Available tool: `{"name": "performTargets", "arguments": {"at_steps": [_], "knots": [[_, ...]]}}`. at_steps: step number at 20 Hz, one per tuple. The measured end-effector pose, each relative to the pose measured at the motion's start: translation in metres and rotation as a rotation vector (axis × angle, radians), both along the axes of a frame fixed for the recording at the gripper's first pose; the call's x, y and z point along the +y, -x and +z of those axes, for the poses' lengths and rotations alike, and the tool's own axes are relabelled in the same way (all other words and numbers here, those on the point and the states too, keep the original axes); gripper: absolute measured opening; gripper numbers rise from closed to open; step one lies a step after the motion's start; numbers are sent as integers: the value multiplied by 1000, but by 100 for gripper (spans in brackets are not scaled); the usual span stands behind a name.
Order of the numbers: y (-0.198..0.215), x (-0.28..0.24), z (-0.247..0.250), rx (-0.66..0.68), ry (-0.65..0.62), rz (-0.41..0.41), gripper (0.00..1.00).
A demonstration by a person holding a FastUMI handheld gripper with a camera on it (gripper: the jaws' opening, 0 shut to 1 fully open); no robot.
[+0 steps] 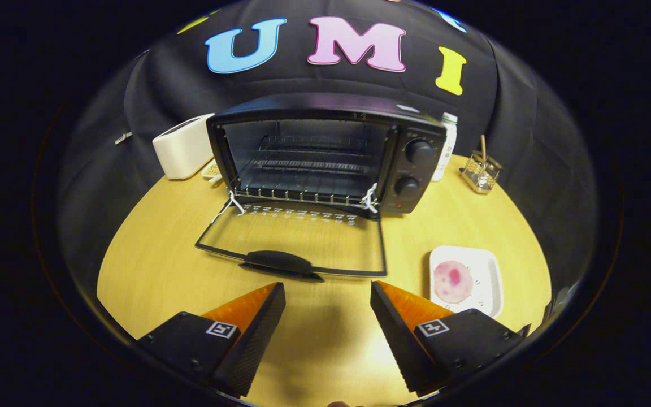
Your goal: Open the toaster oven, put the food inside, and close the toaster oven door.
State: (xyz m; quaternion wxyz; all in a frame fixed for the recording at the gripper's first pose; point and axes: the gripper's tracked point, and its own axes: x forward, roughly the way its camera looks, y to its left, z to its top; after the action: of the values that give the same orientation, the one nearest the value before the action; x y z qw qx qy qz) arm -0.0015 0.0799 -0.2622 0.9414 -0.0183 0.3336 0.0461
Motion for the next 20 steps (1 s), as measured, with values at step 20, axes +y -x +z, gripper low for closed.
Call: {"name": "performTargets", "arguments": {"at_steps": [20], "knots": [[5, -266, -50, 306, -63, -186, 99]]}}
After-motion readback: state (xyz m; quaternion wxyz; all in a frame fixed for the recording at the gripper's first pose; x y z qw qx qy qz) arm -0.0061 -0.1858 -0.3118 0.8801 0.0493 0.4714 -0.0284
